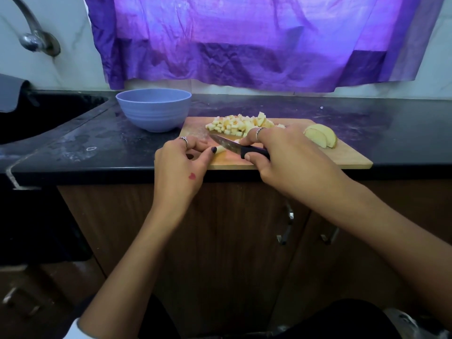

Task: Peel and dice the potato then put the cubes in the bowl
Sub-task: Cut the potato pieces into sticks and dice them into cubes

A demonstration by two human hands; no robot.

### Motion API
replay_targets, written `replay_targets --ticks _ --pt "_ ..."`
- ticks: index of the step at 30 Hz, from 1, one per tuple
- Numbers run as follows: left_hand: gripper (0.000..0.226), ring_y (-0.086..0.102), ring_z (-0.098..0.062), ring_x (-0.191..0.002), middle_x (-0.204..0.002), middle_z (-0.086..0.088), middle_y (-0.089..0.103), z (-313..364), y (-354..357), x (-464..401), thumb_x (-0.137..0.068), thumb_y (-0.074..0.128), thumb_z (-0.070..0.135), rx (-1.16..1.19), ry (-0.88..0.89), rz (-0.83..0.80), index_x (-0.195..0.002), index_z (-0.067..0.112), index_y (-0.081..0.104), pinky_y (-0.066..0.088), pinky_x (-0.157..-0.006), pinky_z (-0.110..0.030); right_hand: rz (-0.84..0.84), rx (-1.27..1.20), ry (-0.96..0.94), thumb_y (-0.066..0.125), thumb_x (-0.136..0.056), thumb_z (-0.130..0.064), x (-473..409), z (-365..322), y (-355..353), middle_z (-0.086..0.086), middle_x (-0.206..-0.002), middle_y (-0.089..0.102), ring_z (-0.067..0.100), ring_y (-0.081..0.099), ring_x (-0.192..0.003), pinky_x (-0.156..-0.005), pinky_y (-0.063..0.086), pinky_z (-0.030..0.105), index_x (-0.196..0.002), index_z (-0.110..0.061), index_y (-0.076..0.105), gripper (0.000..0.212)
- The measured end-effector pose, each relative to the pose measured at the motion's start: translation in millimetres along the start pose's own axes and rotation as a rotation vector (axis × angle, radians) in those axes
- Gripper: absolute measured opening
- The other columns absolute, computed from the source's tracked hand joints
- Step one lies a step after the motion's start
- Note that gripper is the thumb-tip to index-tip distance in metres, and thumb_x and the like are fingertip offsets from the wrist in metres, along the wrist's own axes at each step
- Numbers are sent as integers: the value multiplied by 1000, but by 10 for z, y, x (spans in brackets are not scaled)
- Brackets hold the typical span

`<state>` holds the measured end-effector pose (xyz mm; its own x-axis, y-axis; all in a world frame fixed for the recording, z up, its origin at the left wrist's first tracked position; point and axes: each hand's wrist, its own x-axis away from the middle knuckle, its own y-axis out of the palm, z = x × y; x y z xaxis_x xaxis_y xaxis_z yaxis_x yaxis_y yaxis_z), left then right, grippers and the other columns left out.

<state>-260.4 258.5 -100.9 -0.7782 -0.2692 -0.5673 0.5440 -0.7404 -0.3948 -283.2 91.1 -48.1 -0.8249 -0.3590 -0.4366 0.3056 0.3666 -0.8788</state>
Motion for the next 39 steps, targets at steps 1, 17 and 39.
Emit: replay_targets --ticks 1,17,39 --pt "12 63 -7 -88 -92 6 71 -4 1 -3 -86 71 25 -1 1 1 -89 15 75 48 -79 -20 0 12 1 53 -96 -27 -28 -11 19 2 -95 61 14 46 -78 -52 33 23 -123 -26 60 27" --pt "13 60 -6 -93 -99 7 68 42 -17 47 -88 67 21 -24 30 3 -95 14 75 48 -87 -26 34 -47 -4 53 -96 -29 102 1 47 -7 -87 54 3 46 -67 -53 32 11 -131 -31 54 35" --pt "10 61 -6 -89 -94 9 67 22 9 40 -86 70 21 4 5 46 -90 13 75 42 -82 -18 31 -86 24 56 -94 -28 34 -68 24 -16 -74 43 -1 41 -66 -52 28 8 -127 -32 56 33"
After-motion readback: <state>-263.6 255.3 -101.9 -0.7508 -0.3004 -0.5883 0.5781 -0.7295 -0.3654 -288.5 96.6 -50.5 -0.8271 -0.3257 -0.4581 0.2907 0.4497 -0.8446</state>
